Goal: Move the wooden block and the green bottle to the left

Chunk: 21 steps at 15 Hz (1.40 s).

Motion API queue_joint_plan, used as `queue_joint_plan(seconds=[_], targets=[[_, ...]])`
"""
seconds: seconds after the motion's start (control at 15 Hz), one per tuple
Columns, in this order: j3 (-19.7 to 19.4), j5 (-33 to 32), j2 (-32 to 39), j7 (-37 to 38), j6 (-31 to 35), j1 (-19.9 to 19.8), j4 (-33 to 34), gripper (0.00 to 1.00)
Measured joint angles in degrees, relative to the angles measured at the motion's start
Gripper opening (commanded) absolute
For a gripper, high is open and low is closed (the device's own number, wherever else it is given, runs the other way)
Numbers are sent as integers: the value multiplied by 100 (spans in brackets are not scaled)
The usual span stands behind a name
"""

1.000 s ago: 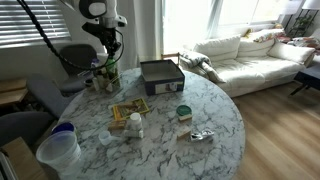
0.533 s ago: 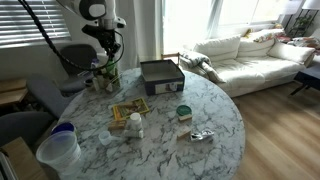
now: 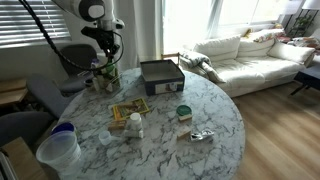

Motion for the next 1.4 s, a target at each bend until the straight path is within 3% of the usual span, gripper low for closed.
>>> queue_joint_plan(seconds=[1.4], targets=[[12, -534, 16, 674, 92, 260, -113, 8]])
